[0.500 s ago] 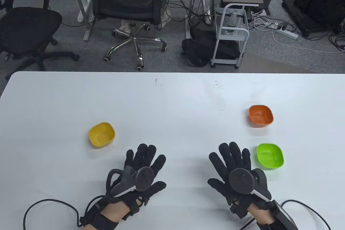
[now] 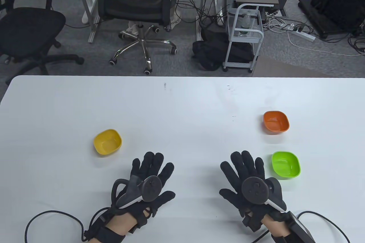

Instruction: Nest small dish into small dish

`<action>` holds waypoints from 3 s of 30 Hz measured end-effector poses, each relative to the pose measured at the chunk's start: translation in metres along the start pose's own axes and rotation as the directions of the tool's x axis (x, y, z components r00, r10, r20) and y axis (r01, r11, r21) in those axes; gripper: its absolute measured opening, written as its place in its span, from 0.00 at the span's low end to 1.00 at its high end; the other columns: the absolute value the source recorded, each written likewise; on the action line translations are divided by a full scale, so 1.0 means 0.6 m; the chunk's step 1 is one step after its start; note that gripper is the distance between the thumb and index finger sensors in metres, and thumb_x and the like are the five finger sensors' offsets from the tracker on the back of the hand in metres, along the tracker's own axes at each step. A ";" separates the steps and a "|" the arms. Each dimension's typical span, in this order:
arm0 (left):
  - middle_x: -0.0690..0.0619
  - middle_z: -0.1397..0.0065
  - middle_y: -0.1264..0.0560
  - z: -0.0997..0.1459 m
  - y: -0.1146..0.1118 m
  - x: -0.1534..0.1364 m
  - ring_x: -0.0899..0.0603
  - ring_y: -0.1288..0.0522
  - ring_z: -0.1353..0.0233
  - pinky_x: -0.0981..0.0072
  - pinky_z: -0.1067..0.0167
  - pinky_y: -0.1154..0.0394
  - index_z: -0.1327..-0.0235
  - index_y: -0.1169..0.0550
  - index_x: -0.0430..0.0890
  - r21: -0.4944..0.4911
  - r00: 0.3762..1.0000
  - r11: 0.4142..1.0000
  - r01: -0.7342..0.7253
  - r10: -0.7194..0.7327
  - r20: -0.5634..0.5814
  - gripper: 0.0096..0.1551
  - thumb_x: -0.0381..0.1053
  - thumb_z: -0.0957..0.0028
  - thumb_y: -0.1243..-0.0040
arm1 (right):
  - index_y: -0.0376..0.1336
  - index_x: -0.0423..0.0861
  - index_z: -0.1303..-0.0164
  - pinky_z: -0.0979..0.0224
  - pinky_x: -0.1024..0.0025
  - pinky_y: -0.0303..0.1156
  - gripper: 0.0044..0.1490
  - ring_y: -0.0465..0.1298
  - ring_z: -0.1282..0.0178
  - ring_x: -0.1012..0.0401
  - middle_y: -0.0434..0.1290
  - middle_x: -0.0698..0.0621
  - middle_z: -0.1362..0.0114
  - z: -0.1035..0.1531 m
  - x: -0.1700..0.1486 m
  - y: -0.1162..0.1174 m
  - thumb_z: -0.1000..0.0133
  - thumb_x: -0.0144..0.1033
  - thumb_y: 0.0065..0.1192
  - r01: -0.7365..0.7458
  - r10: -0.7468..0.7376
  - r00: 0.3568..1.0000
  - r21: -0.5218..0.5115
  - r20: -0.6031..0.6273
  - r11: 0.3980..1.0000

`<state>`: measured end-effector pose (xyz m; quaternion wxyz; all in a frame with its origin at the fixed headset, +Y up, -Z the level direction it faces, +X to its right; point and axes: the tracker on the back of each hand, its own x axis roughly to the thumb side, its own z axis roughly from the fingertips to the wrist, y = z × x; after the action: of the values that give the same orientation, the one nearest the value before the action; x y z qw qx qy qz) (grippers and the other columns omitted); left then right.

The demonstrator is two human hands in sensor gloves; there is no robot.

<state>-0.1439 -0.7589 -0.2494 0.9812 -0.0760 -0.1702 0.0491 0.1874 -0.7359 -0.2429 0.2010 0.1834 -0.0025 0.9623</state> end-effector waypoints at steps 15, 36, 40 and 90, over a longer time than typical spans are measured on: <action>0.69 0.21 0.77 0.000 -0.003 0.001 0.51 0.79 0.18 0.42 0.23 0.71 0.41 0.70 0.80 -0.020 1.000 1.000 -0.007 0.008 0.013 0.51 0.85 0.68 0.60 | 0.38 0.69 0.32 0.26 0.37 0.20 0.50 0.26 0.17 0.47 0.26 0.57 0.19 -0.003 0.001 0.009 0.60 0.66 0.57 -0.014 0.014 1.000 0.033 0.002 0.999; 0.69 0.21 0.76 -0.001 -0.005 0.002 0.51 0.78 0.17 0.42 0.23 0.71 0.41 0.70 0.80 -0.034 1.000 0.999 -0.005 0.006 0.011 0.51 0.85 0.68 0.60 | 0.54 0.62 0.33 0.23 0.39 0.16 0.46 0.30 0.14 0.48 0.34 0.58 0.17 -0.019 -0.037 -0.111 0.58 0.41 0.77 -0.165 0.139 0.960 -0.090 -0.243 0.982; 0.68 0.21 0.76 -0.001 -0.006 0.003 0.51 0.78 0.17 0.42 0.23 0.70 0.41 0.70 0.80 -0.041 1.000 0.999 -0.004 0.004 0.016 0.51 0.85 0.68 0.60 | 0.55 0.62 0.33 0.23 0.40 0.15 0.46 0.29 0.14 0.49 0.34 0.59 0.17 -0.003 -0.102 -0.149 0.57 0.35 0.79 -0.127 0.055 0.905 -0.146 -0.422 0.981; 0.68 0.21 0.76 0.001 -0.005 -0.004 0.50 0.78 0.17 0.42 0.24 0.72 0.40 0.69 0.79 -0.056 0.999 0.998 -0.042 0.043 0.020 0.51 0.85 0.68 0.60 | 0.67 0.61 0.48 0.23 0.38 0.20 0.23 0.40 0.14 0.46 0.47 0.56 0.17 -0.027 -0.189 -0.135 0.55 0.46 0.58 0.058 -0.211 0.908 -0.389 -0.362 0.919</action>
<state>-0.1464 -0.7620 -0.2490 0.9756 -0.1063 -0.1802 0.0658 0.3098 -0.7042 -0.3040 0.2951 -0.0570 -0.1299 0.9449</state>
